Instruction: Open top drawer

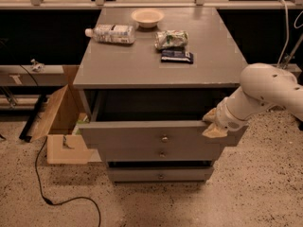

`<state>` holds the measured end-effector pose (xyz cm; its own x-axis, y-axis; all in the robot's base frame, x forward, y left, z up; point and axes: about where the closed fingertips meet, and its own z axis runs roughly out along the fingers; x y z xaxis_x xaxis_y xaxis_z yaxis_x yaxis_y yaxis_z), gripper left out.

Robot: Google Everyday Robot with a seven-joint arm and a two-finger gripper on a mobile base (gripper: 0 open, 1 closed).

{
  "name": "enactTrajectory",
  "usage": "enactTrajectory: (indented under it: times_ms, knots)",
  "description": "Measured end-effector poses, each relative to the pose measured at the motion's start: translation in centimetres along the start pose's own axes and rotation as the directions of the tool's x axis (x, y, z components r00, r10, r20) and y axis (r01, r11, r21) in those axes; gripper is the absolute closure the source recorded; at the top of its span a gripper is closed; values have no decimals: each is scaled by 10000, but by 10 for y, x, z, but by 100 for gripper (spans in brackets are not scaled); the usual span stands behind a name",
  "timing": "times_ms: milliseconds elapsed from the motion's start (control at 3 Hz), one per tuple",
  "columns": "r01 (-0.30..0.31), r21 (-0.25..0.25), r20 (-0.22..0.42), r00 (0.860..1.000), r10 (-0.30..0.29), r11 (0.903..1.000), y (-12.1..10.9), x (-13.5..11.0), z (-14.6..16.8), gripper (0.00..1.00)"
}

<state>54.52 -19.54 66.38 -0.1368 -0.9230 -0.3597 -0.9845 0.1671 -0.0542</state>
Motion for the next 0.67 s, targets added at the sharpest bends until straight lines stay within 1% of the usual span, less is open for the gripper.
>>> enactTrajectory:
  times_ms: [333, 667]
  knots:
    - [0, 0, 0, 10000, 0, 10000, -1, -3, -7, 95]
    - [0, 0, 0, 10000, 0, 10000, -3, -4, -8, 92]
